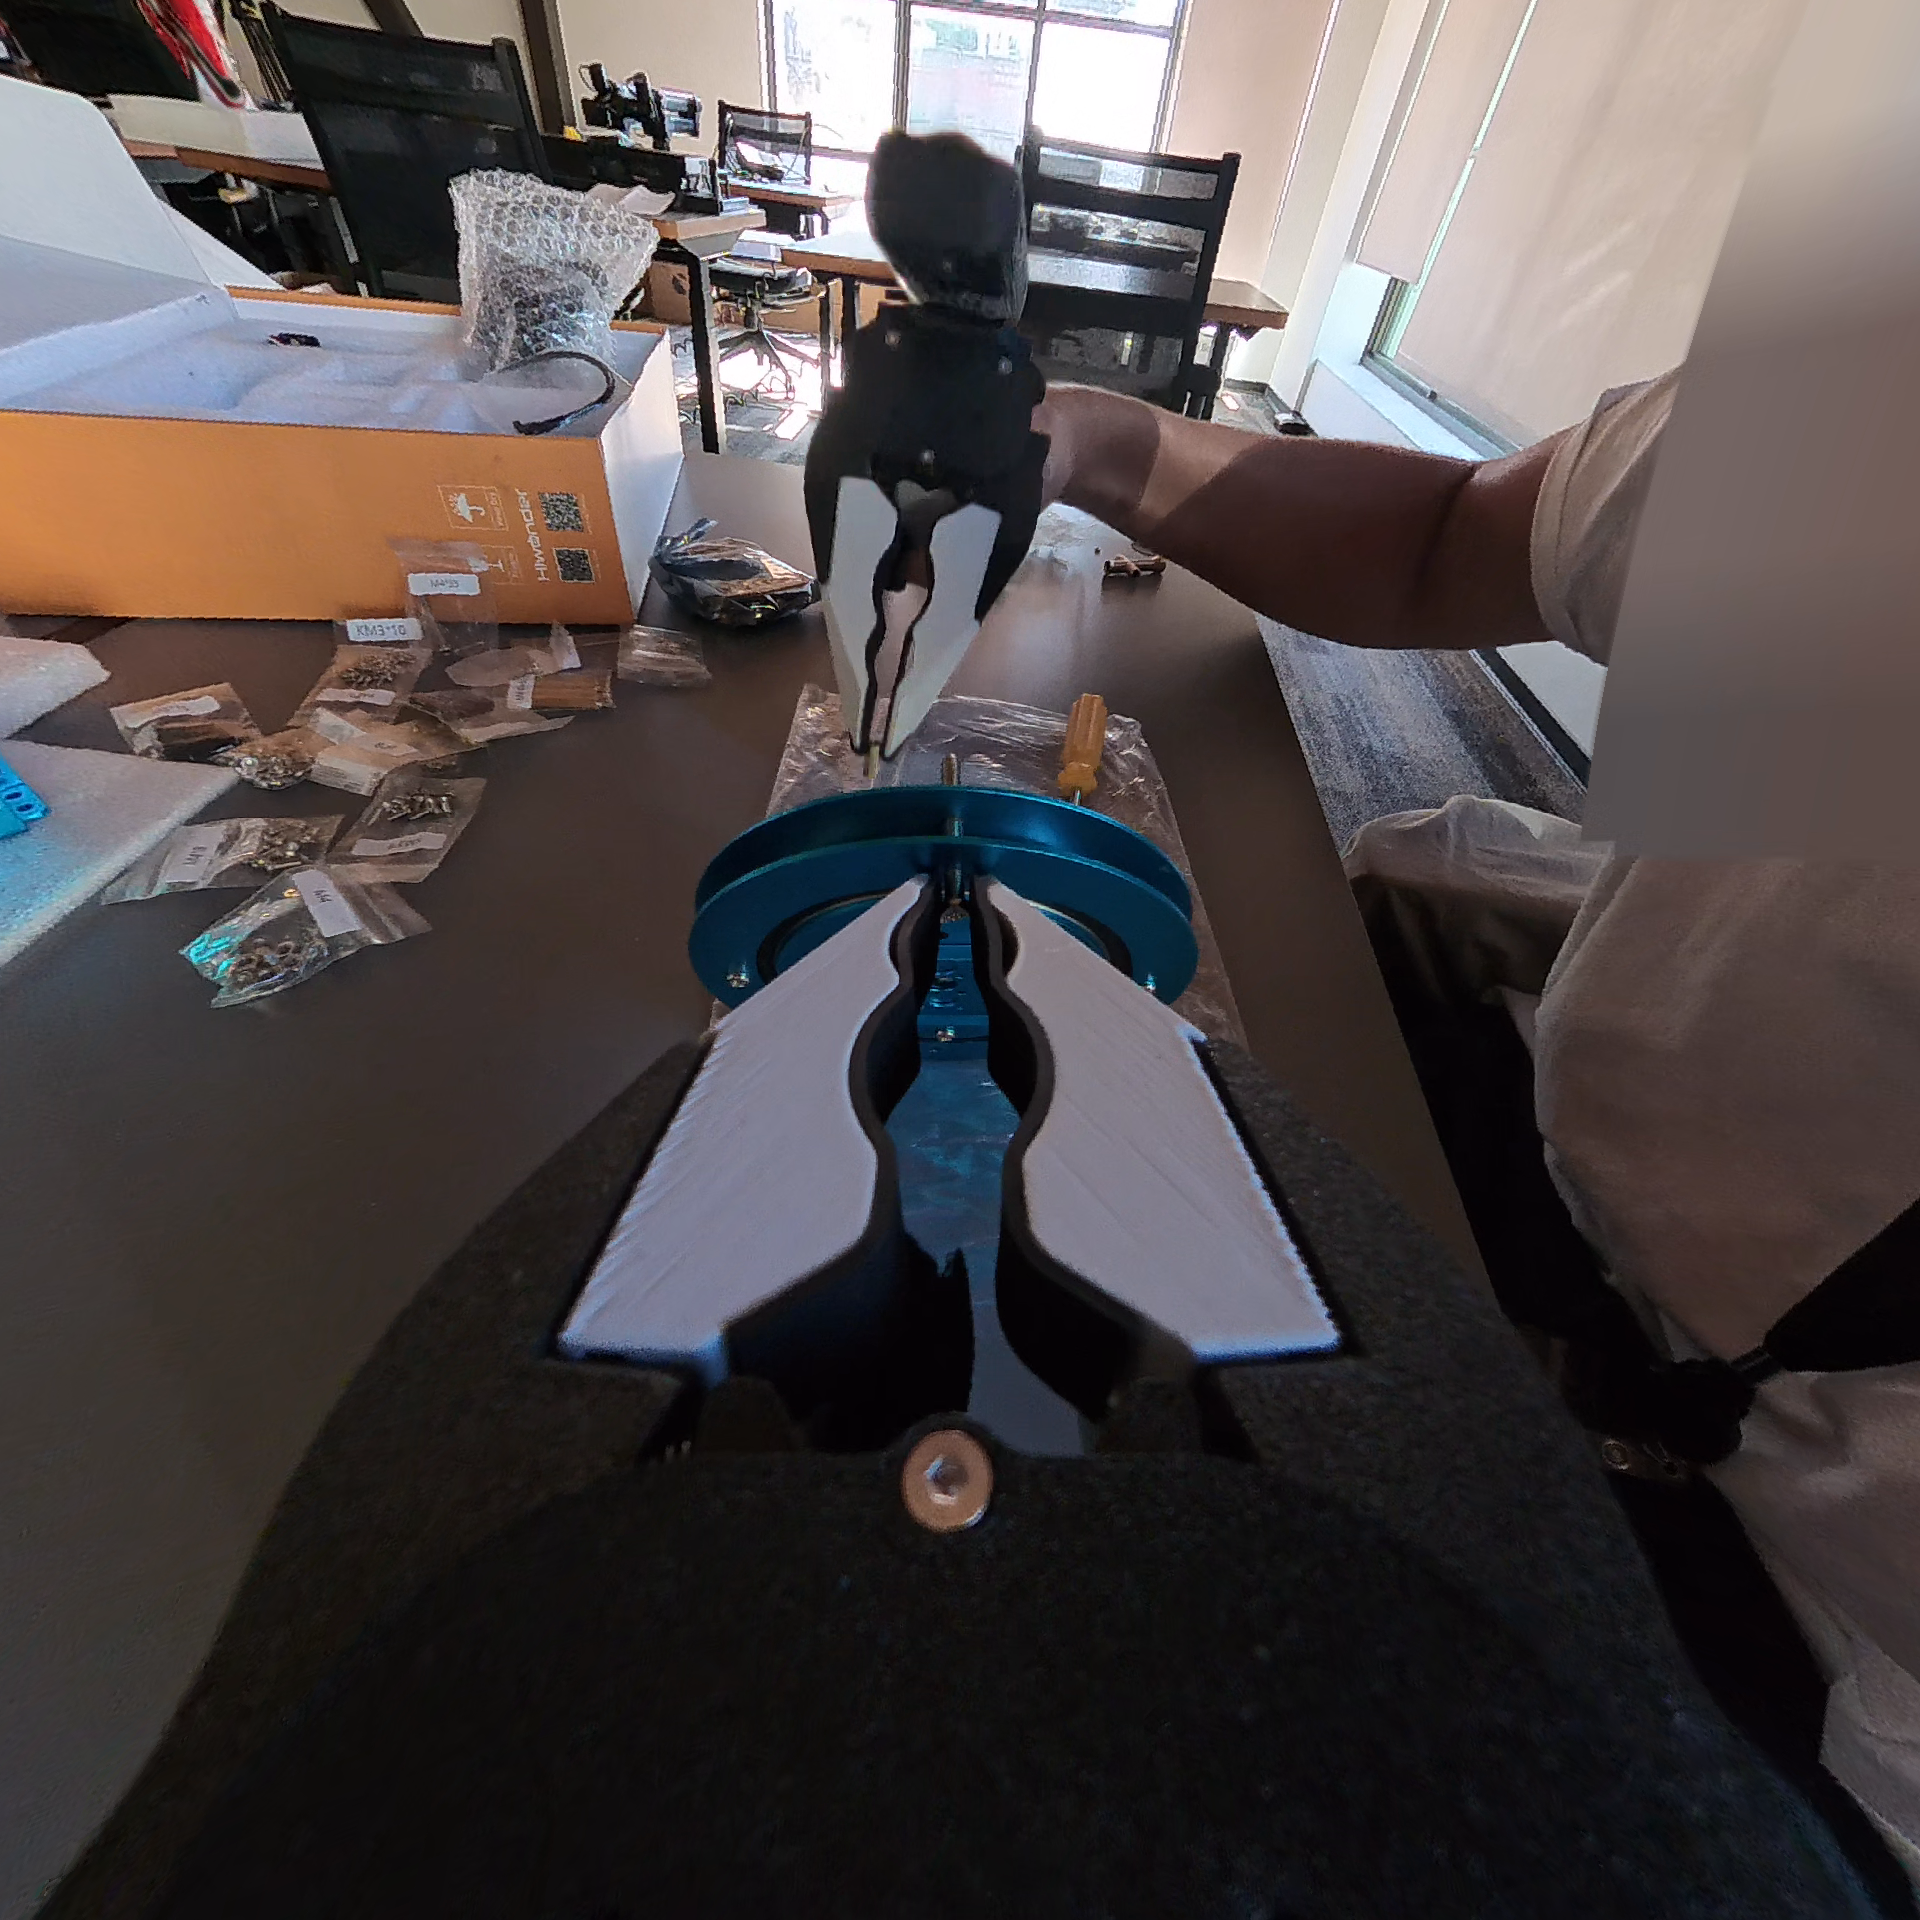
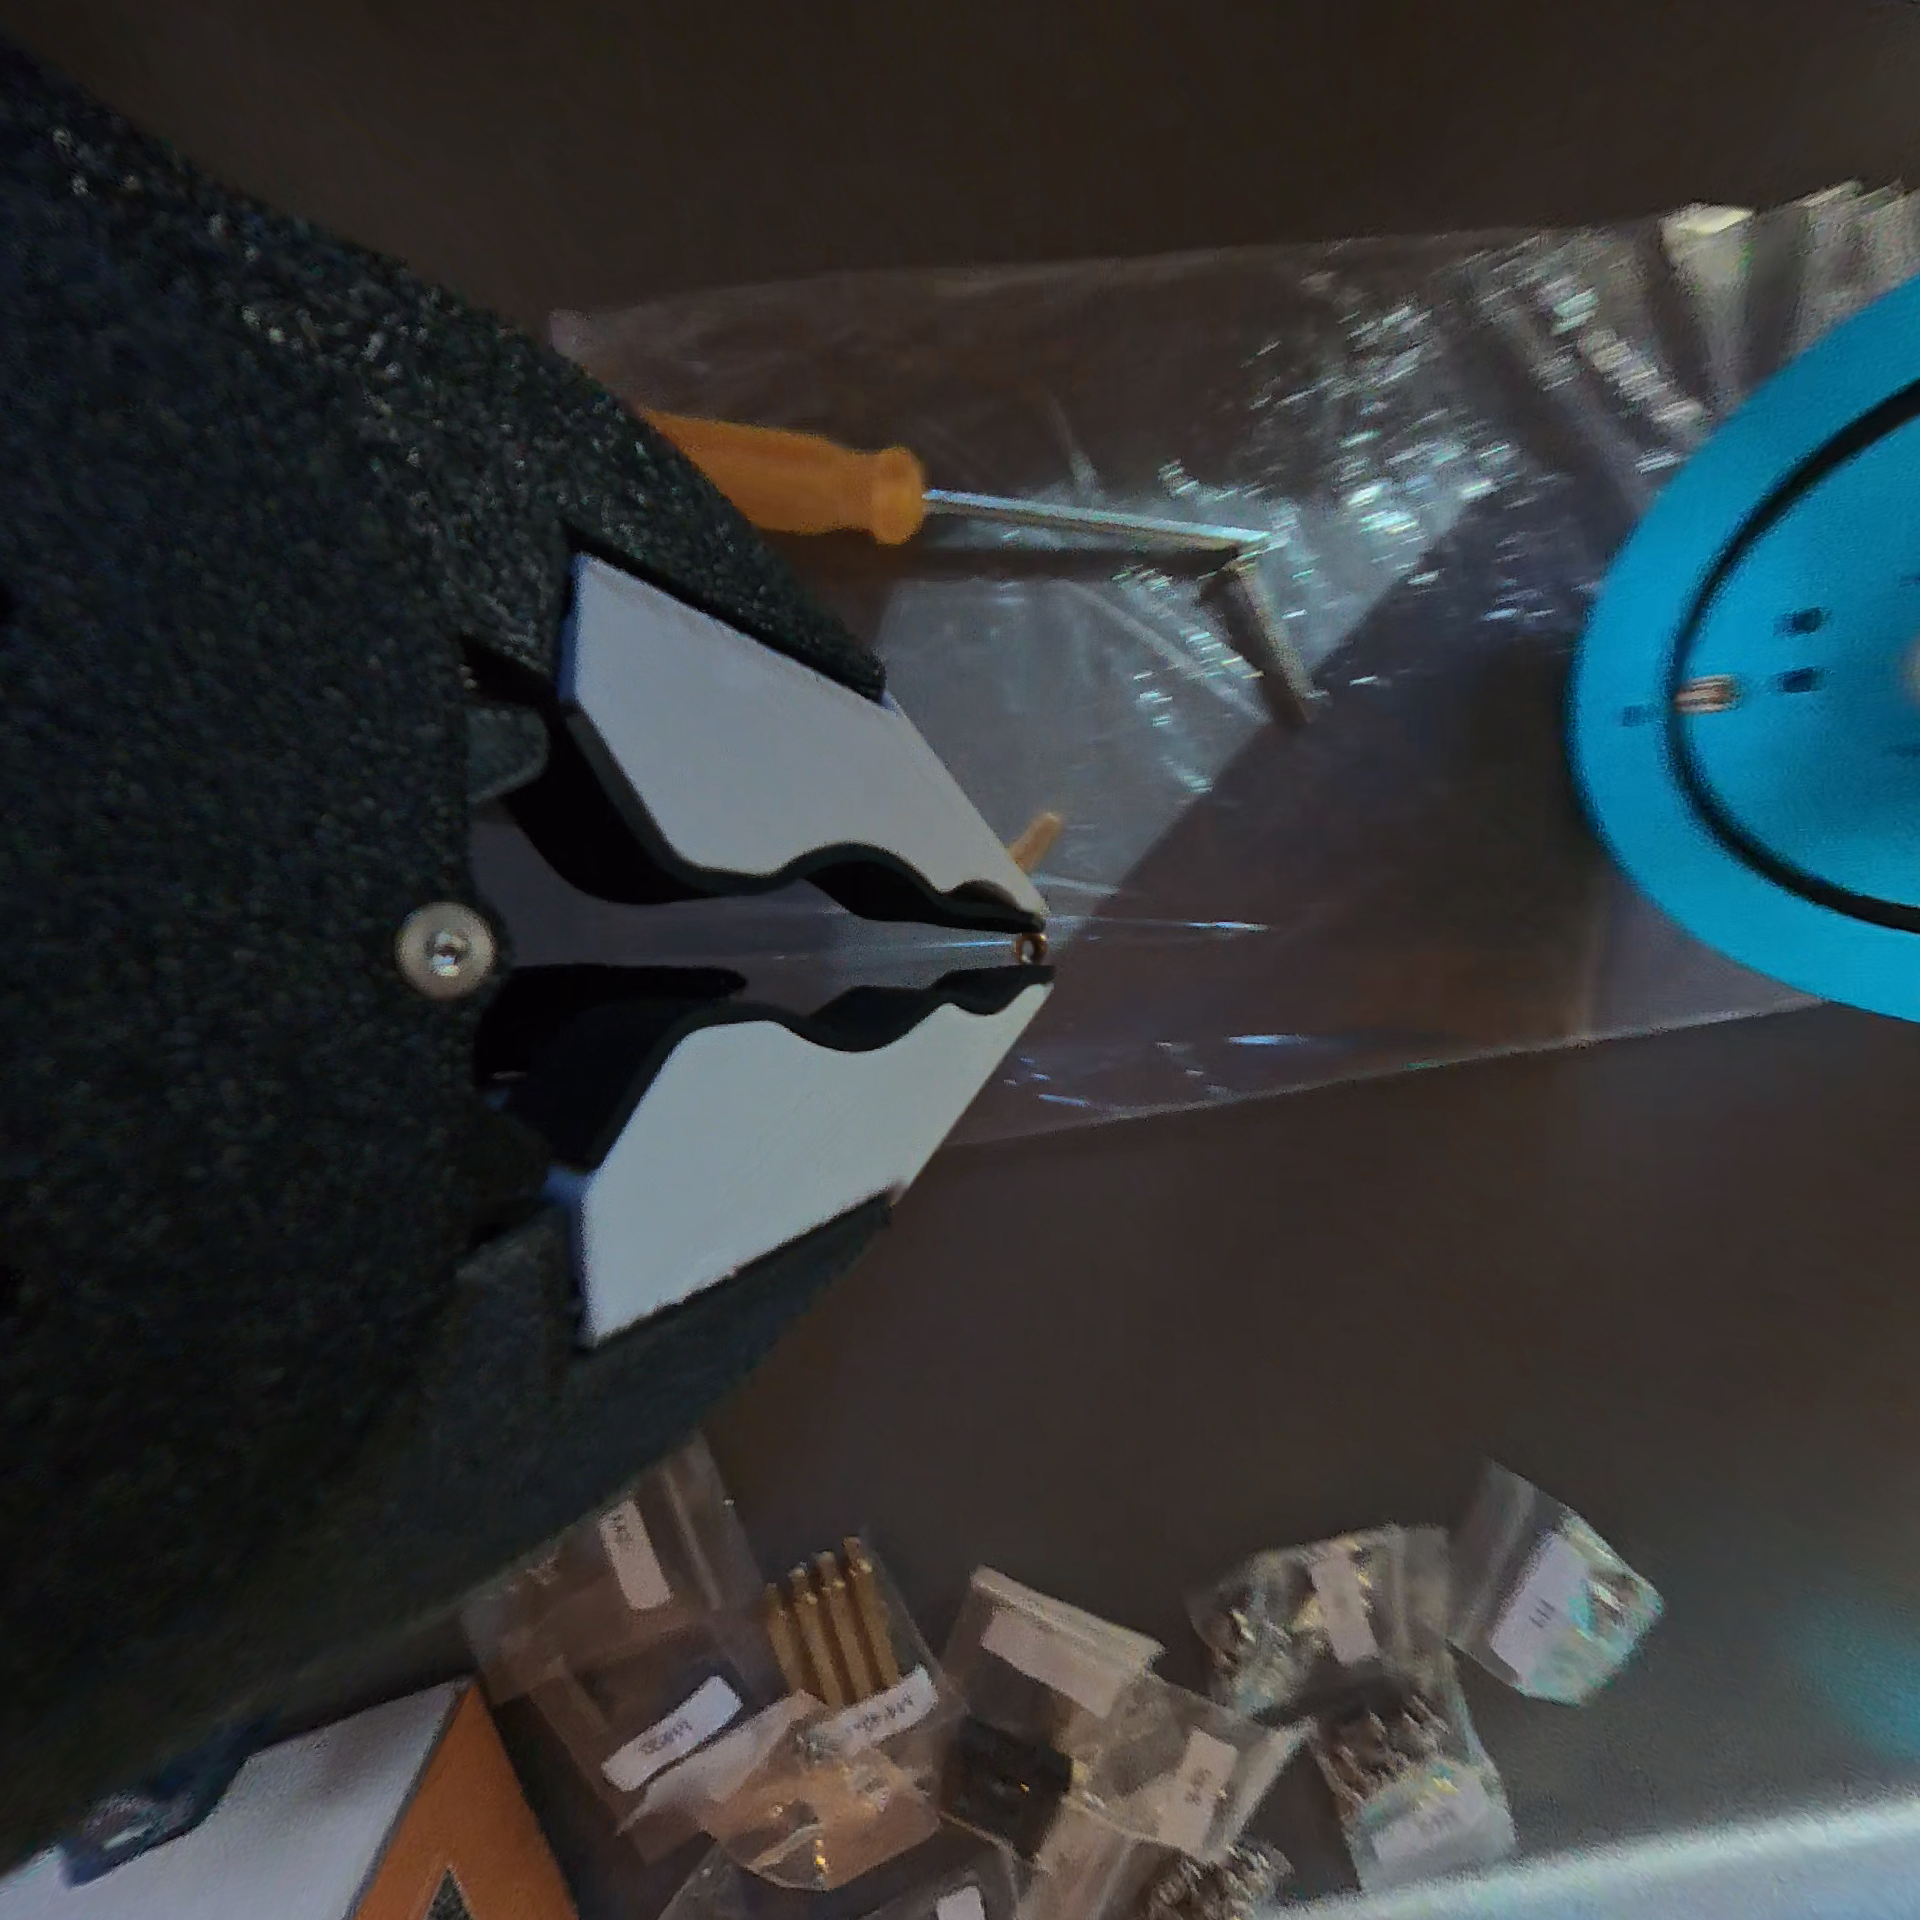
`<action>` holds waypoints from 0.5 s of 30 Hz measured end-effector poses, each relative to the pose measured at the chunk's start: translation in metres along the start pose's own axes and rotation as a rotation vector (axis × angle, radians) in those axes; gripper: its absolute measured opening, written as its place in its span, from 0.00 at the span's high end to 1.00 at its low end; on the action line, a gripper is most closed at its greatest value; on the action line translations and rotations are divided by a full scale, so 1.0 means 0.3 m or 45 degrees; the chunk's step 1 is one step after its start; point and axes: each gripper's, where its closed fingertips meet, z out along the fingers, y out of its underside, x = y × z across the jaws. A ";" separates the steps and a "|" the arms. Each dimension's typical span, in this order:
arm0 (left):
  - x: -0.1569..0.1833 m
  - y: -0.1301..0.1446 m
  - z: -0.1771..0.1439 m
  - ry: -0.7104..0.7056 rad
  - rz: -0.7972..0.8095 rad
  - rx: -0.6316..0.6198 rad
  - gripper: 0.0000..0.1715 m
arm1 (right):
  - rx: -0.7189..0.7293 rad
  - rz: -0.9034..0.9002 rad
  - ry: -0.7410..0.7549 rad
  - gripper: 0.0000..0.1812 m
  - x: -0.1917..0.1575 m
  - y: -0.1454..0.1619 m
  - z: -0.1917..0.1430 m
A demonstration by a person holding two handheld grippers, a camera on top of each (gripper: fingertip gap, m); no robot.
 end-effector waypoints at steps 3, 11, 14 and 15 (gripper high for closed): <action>0.003 0.000 0.000 0.024 -0.033 0.011 0.98 | 0.338 0.033 -0.045 0.97 -0.019 -0.183 -0.027; 0.007 0.001 -0.003 0.081 -0.094 0.038 0.98 | 0.896 -0.128 -0.159 0.97 -0.147 -0.573 -0.002; 0.006 0.001 -0.003 0.083 -0.097 0.037 0.98 | 0.891 -0.125 -0.240 0.97 -0.170 -0.603 0.017; 0.005 0.002 -0.004 0.082 -0.096 0.036 0.98 | 0.870 -0.142 -0.195 0.97 -0.157 -0.600 0.032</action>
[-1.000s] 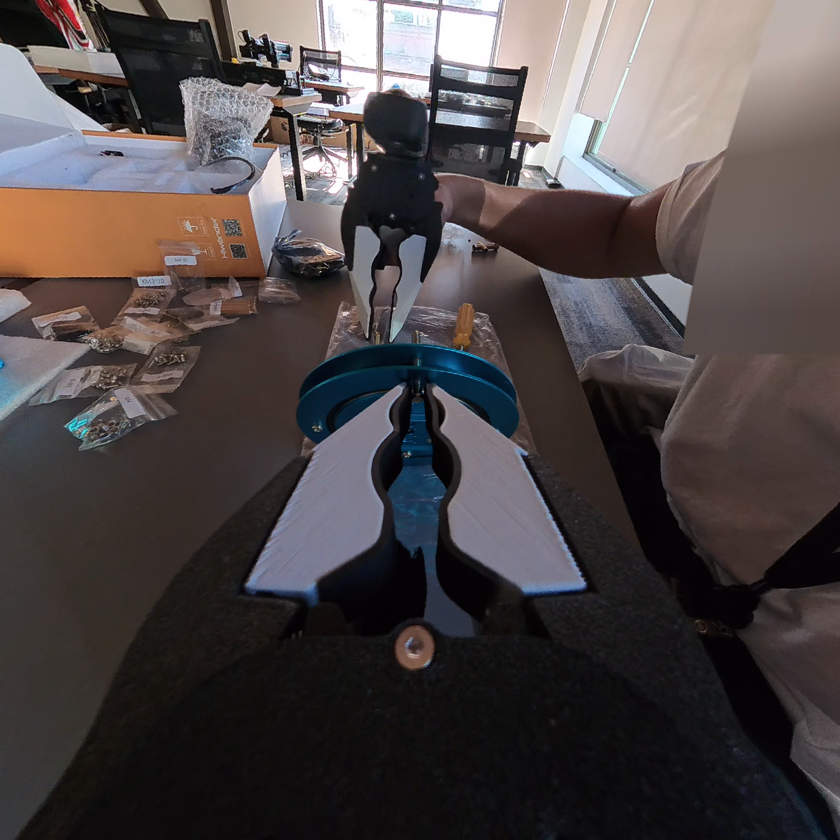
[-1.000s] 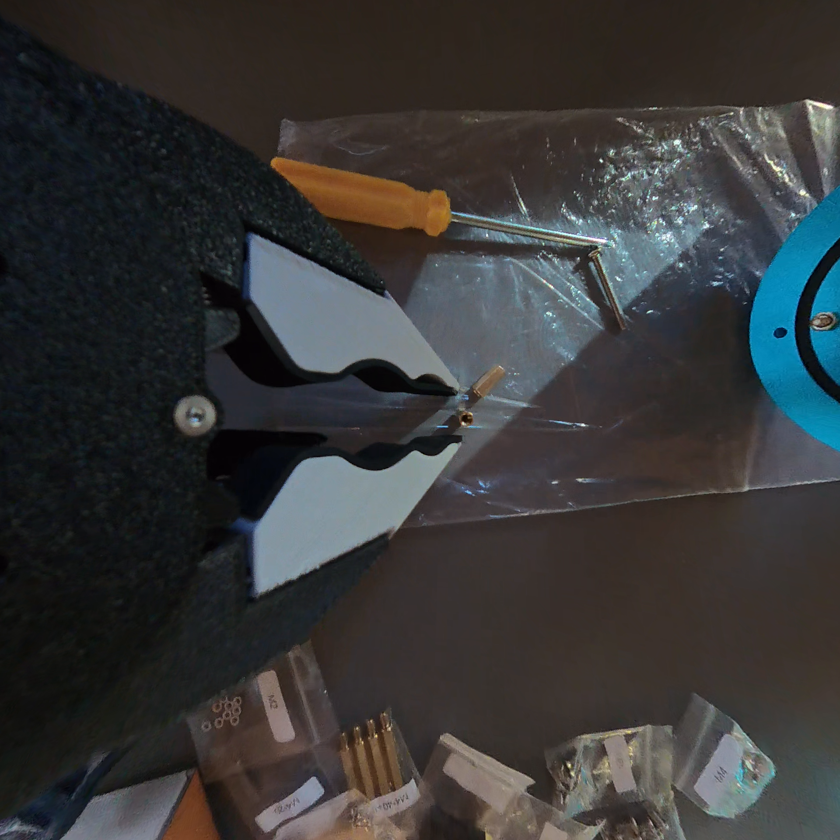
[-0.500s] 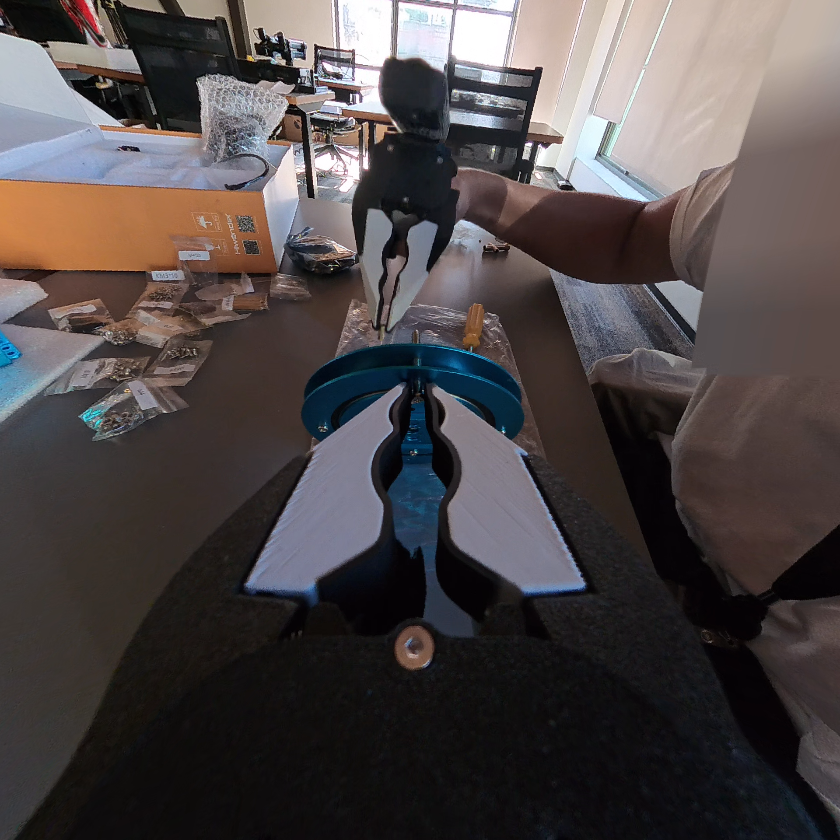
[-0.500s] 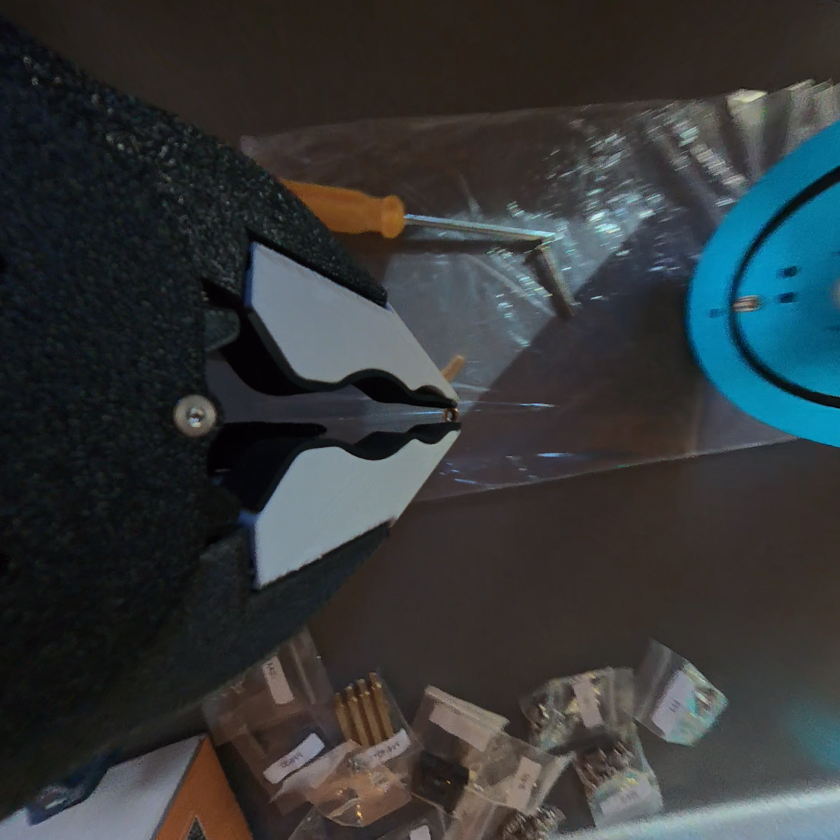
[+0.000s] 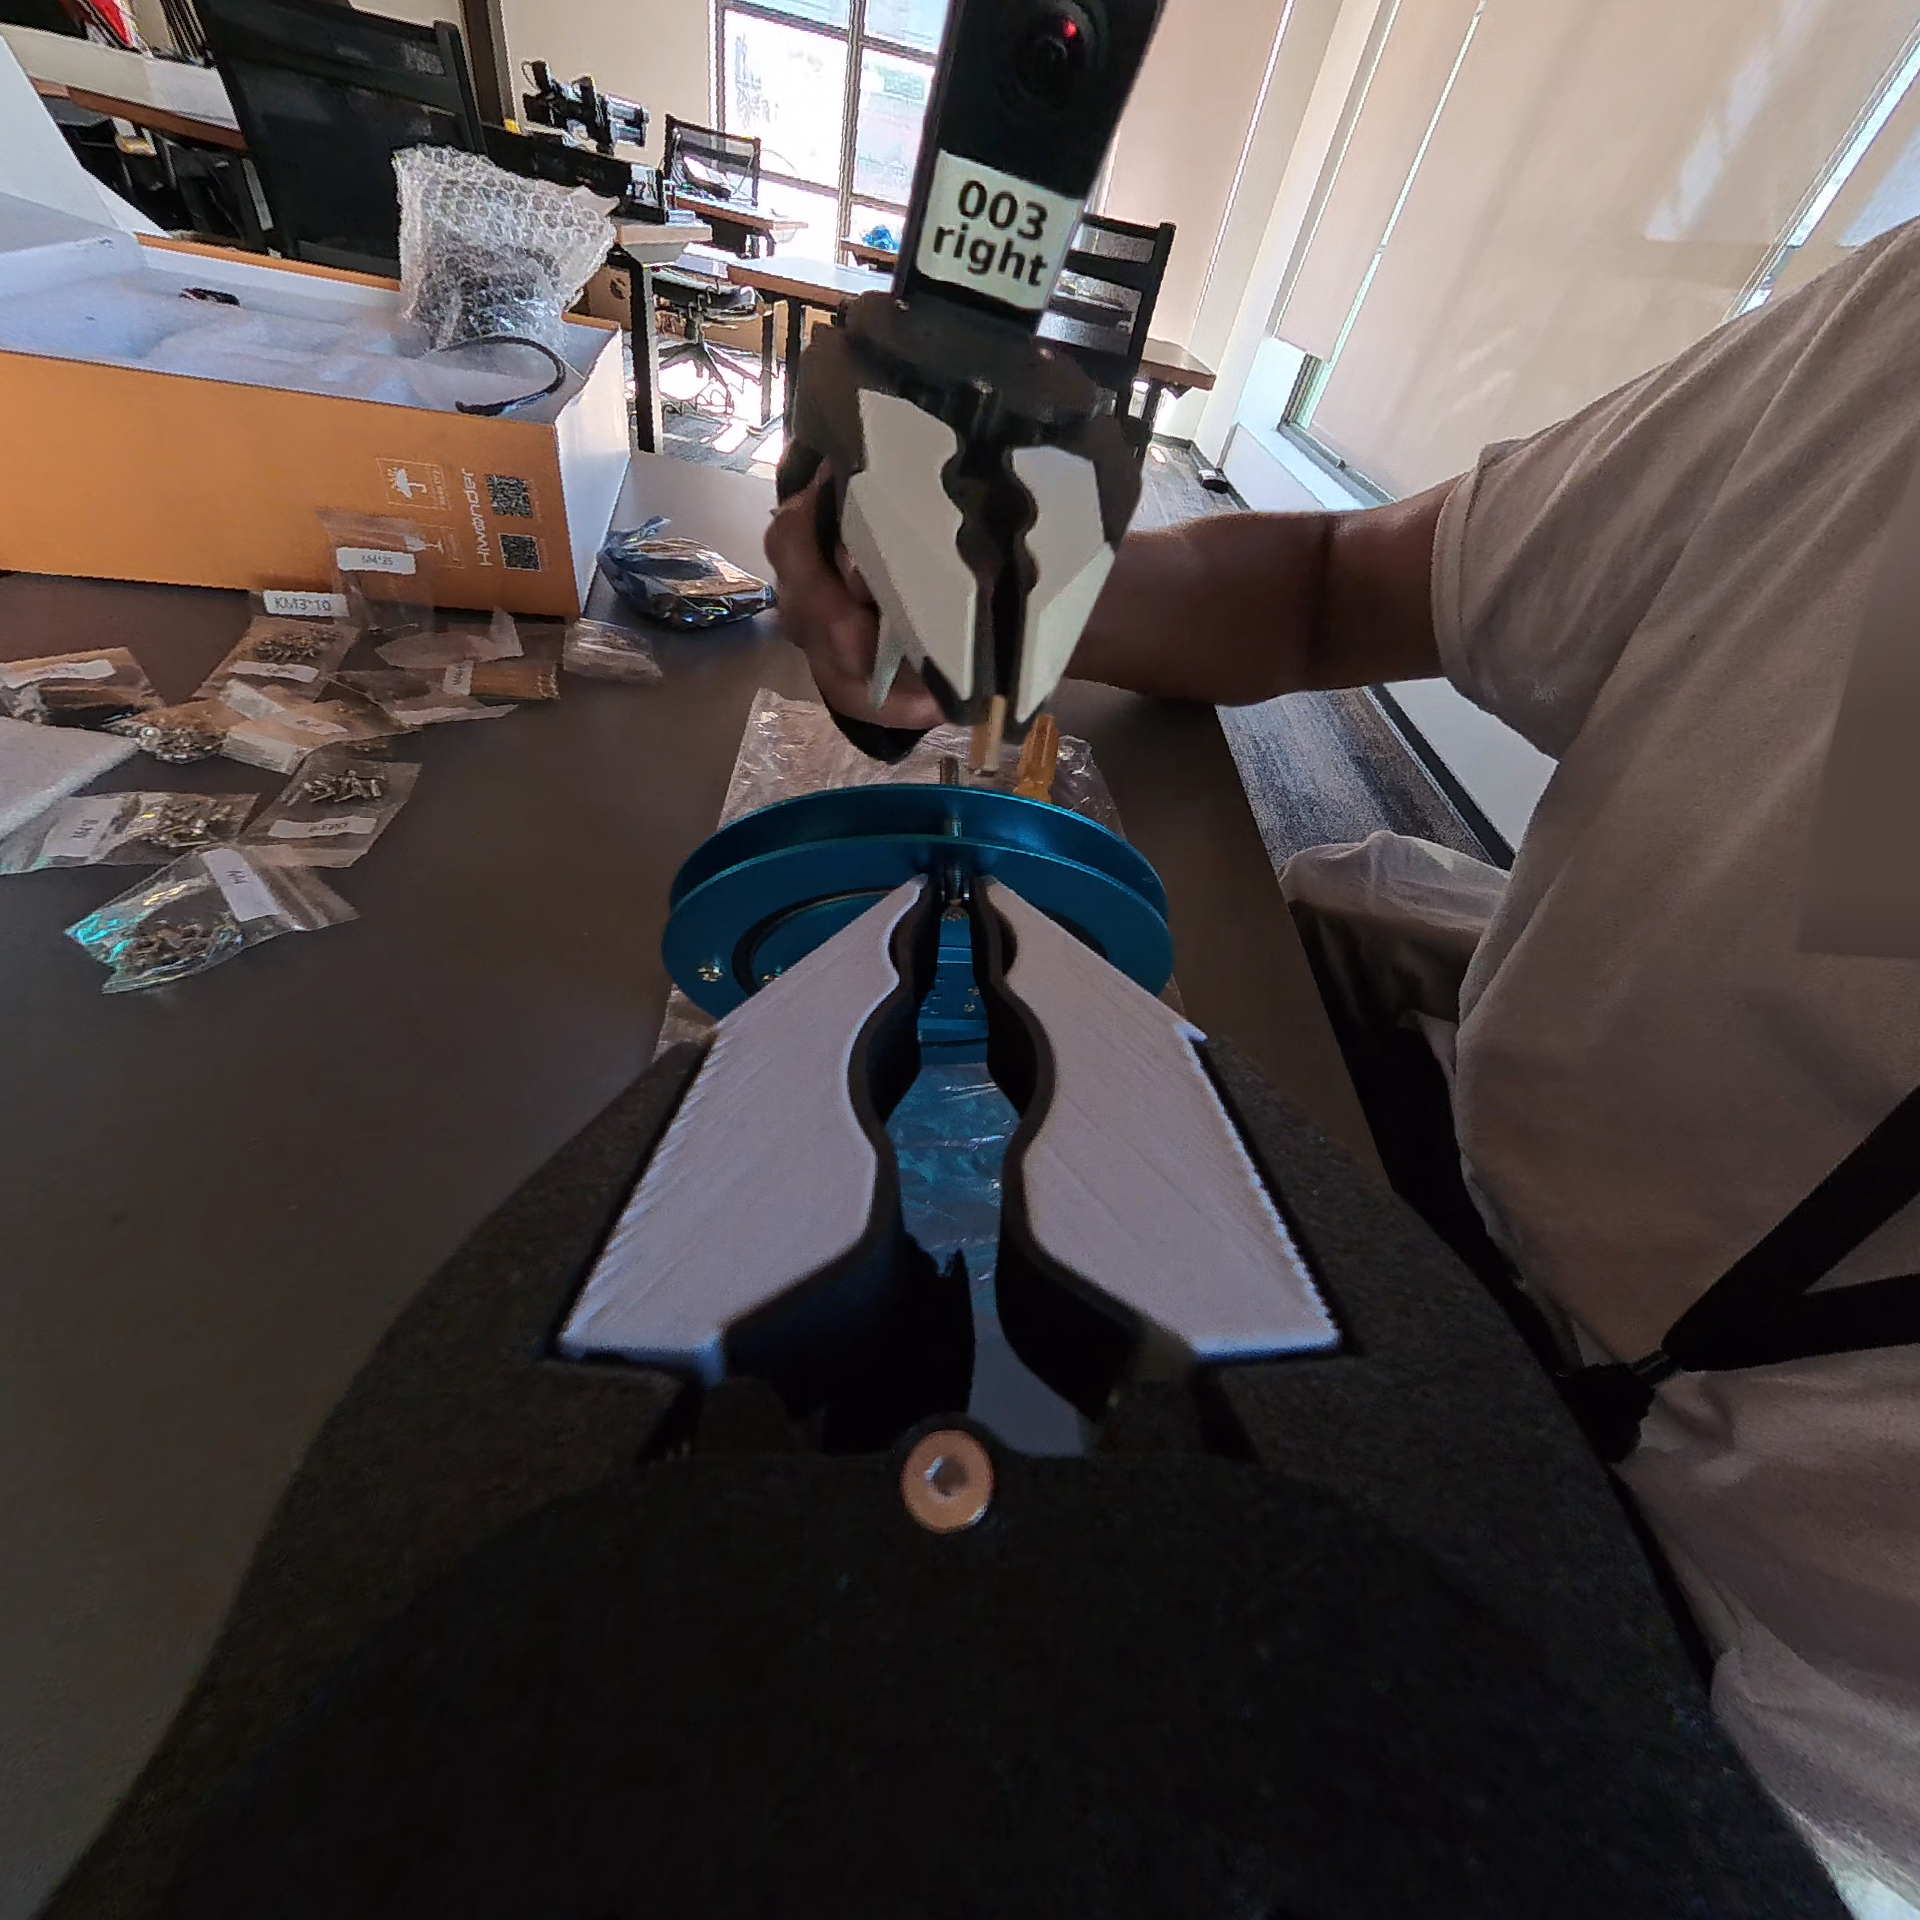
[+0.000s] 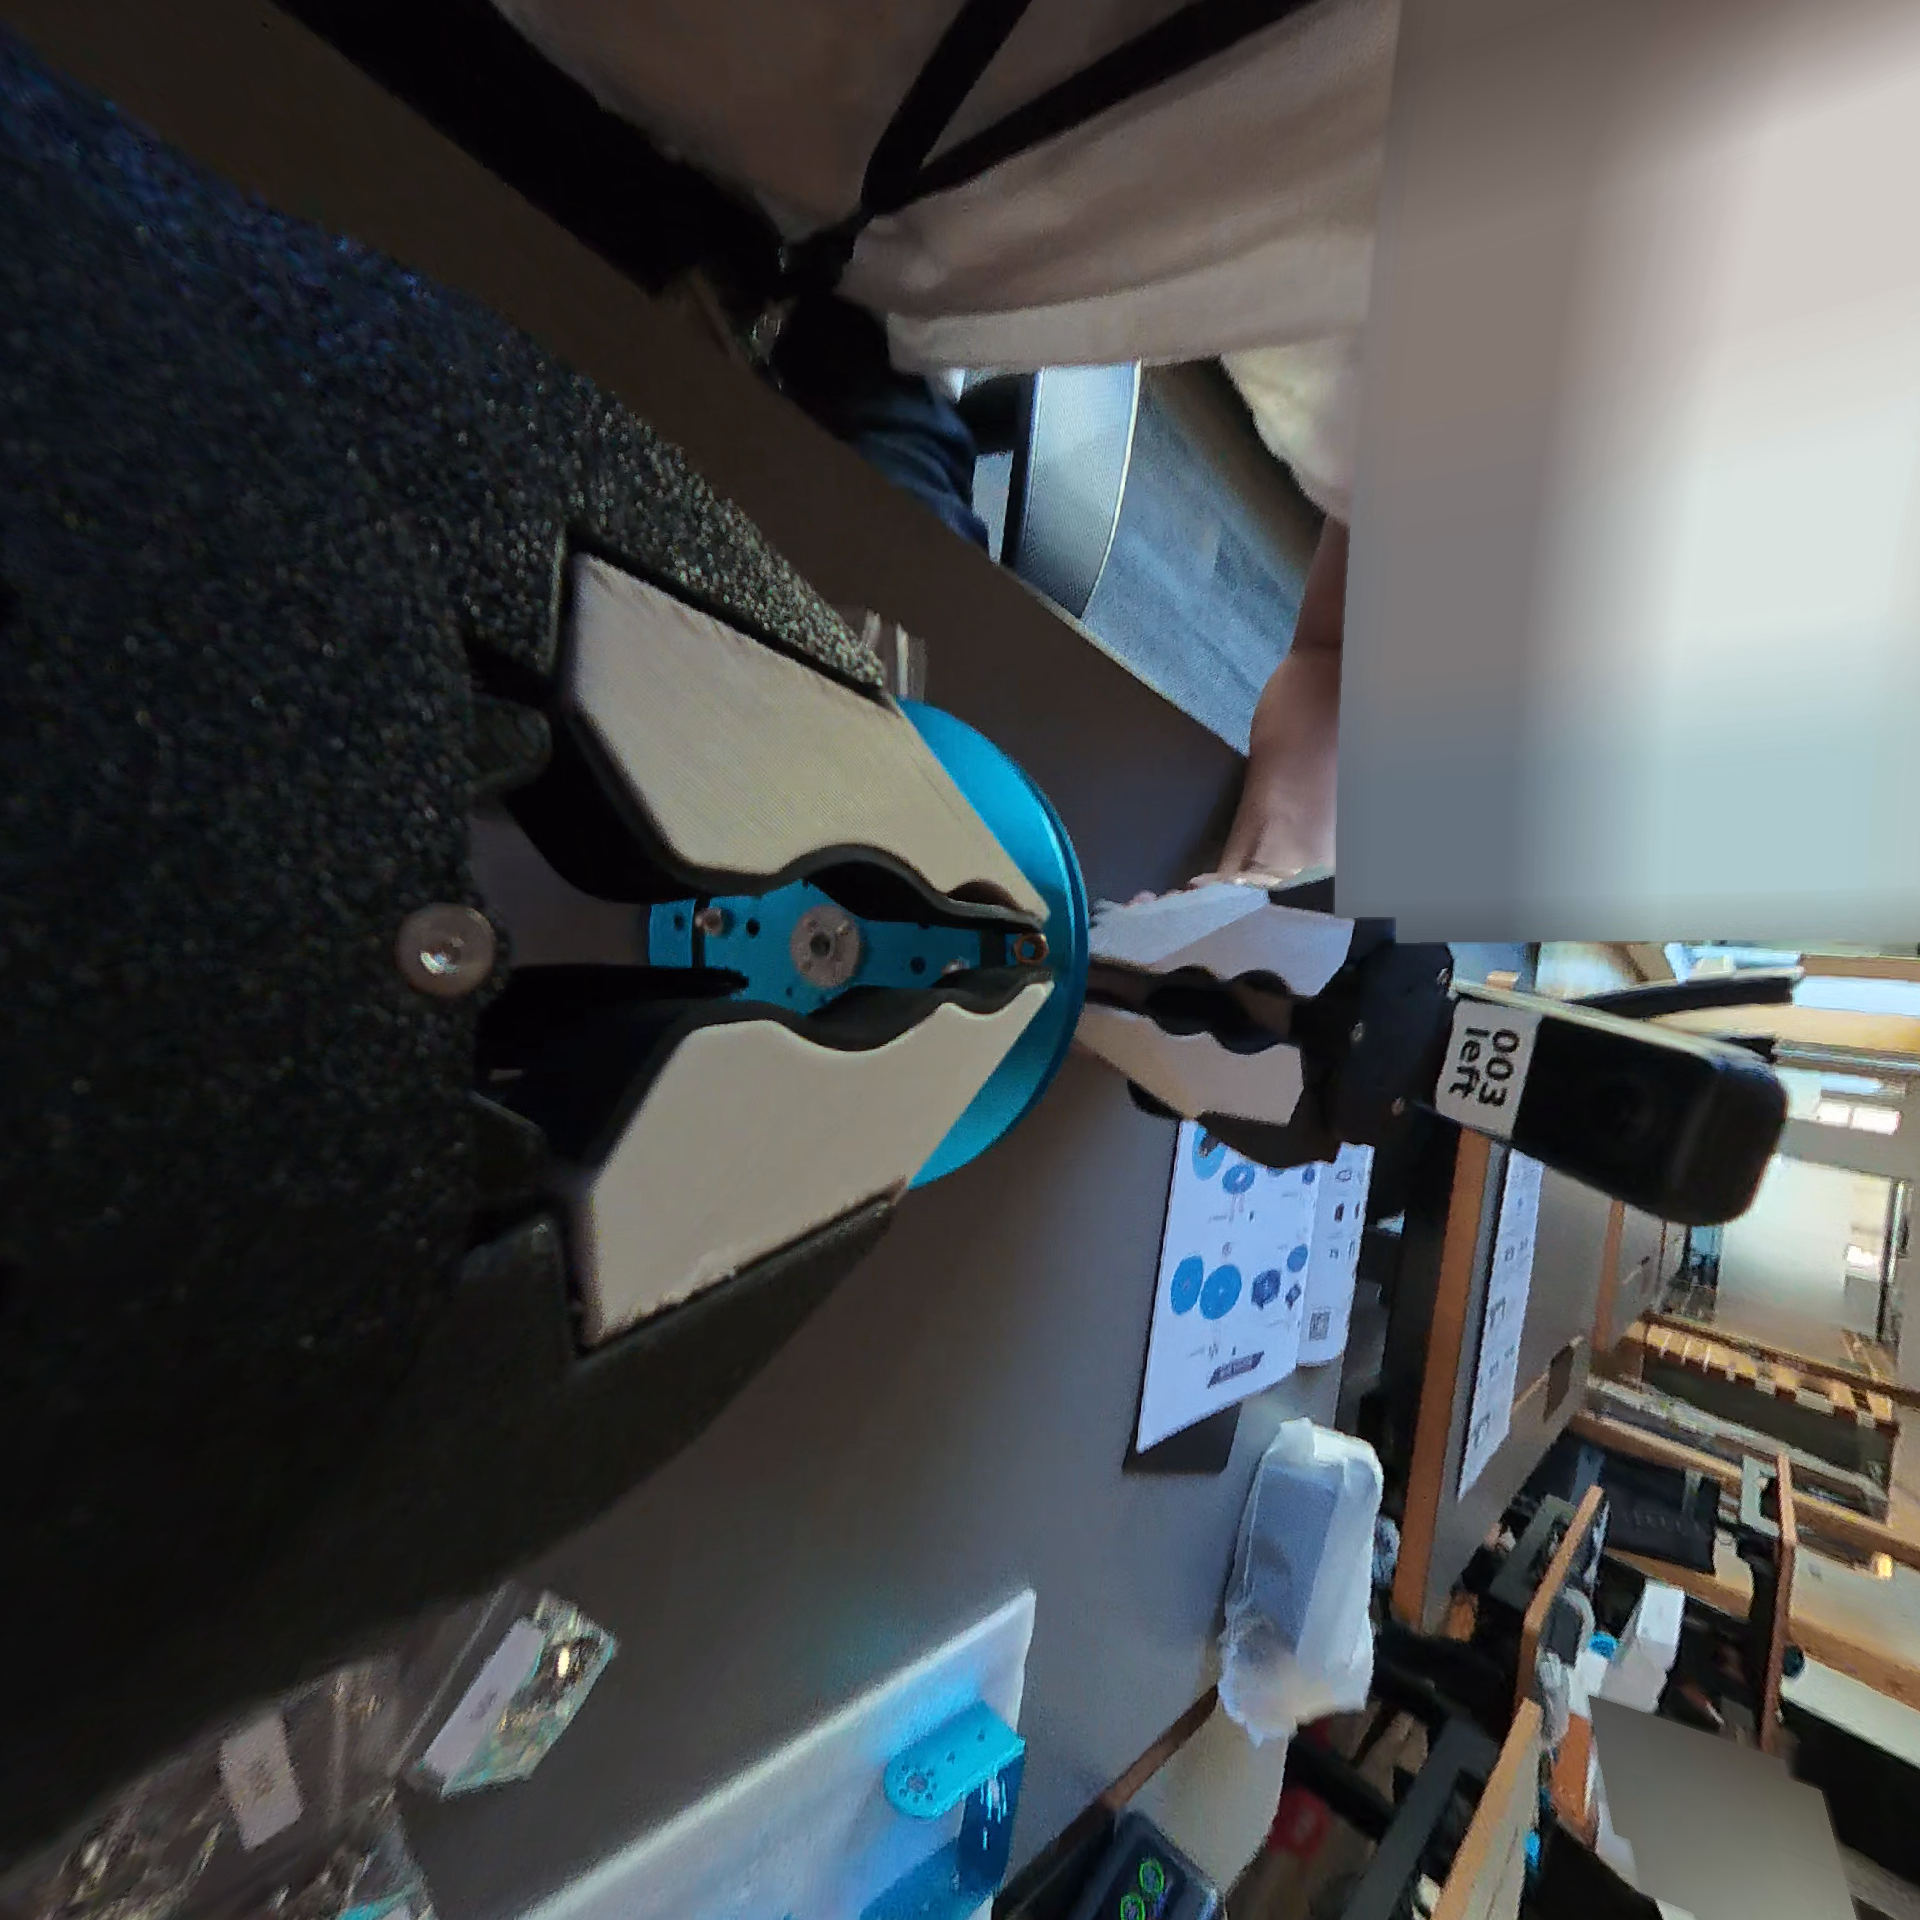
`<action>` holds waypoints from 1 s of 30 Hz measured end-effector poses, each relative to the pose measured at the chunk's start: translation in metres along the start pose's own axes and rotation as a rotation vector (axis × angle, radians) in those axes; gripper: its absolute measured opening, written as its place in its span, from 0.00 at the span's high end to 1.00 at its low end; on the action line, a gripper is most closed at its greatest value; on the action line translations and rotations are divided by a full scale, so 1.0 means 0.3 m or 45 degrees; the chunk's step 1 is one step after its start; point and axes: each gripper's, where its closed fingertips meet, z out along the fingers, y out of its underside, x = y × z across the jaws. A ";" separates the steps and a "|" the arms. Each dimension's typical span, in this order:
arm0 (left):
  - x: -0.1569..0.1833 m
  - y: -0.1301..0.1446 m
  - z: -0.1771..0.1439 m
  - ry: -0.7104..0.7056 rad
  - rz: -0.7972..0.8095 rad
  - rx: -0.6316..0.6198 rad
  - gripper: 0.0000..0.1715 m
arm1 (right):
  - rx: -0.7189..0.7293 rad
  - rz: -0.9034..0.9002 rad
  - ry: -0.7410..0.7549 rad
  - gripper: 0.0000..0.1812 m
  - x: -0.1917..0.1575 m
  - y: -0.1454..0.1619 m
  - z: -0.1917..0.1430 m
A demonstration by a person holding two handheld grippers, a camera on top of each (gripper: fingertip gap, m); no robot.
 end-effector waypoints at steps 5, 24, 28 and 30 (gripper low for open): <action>-0.004 0.002 -0.004 -0.007 0.007 -0.006 0.97 | 0.029 0.002 0.011 0.97 0.010 -0.003 -0.017; -0.004 0.006 -0.005 0.027 -0.047 -0.005 0.98 | -0.065 -0.242 0.077 0.97 0.030 0.038 -0.009; -0.005 0.006 -0.006 0.026 -0.058 -0.012 0.98 | -0.190 -0.368 0.080 0.97 0.024 0.050 -0.006; -0.006 0.006 -0.005 0.023 -0.062 -0.017 0.98 | -0.276 -0.516 0.121 0.97 0.027 0.047 -0.006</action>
